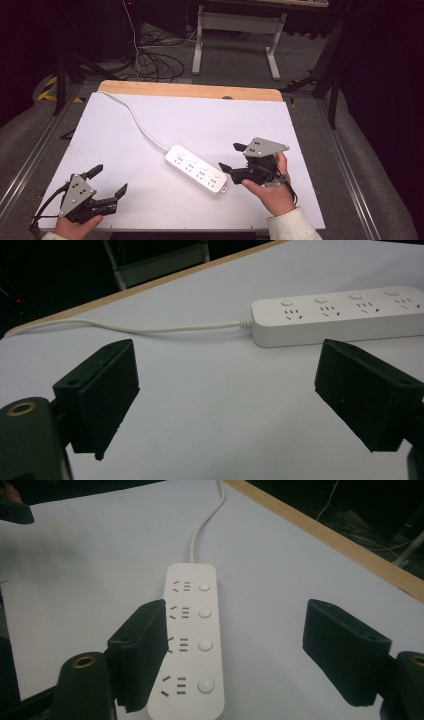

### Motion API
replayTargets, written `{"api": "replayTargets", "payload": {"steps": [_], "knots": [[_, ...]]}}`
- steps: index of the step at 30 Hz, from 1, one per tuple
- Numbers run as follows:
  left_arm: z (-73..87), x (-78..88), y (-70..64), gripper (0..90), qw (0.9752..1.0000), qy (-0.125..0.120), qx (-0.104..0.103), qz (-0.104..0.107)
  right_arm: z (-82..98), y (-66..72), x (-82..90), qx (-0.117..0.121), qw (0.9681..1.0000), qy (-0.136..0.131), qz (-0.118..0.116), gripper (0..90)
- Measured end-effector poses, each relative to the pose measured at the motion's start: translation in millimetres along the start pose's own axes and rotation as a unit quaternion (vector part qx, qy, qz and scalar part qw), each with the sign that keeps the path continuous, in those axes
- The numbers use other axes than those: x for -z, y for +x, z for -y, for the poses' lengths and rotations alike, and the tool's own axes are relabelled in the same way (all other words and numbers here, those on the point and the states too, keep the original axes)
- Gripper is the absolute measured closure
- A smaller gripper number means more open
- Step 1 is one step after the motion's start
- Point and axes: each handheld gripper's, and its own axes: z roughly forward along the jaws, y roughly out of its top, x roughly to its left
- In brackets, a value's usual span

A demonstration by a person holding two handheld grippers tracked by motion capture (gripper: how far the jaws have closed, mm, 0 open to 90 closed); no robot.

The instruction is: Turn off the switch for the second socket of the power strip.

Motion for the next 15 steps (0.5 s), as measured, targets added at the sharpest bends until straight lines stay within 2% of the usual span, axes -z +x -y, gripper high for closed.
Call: {"api": "replayTargets", "payload": {"steps": [4,8,9,10,11,12,15], "knots": [[-0.4,0.4,0.8,11.2,1.0,0.001,-0.001,0.001,15.8,-5.3,5.7,-0.014,0.9999,-0.004,0.005,26.2],[-0.3,1.1,1.1,11.2,1.0,-0.001,0.006,0.001,32.8,-9.1,11.1,-0.019,0.9997,-0.012,0.014,26.0],[-0.3,1.1,1.1,11.2,1.0,-0.001,0.006,0.001,32.8,-9.1,11.1,-0.019,0.9997,-0.012,0.014,26.0],[-0.3,1.0,1.0,11.1,1.0,0.0,0.006,0.001,42.2,-11.0,14.0,-0.024,0.9994,-0.018,0.018,26.0],[-0.3,1.0,1.0,11.2,1.0,0.0,0.006,0.001,42.2,-11.0,14.0,-0.024,0.9994,-0.018,0.018,26.0],[-0.4,1.0,0.7,11.1,1.0,0.0,0.005,0.001,50.8,-12.9,15.5,-0.023,0.9992,-0.019,0.026,26.0],[-0.4,1.0,0.7,11.2,1.0,-0.001,0.001,0.0,62.3,-15.2,16.4,-0.031,0.9989,-0.02,0.029,26.0]]}}
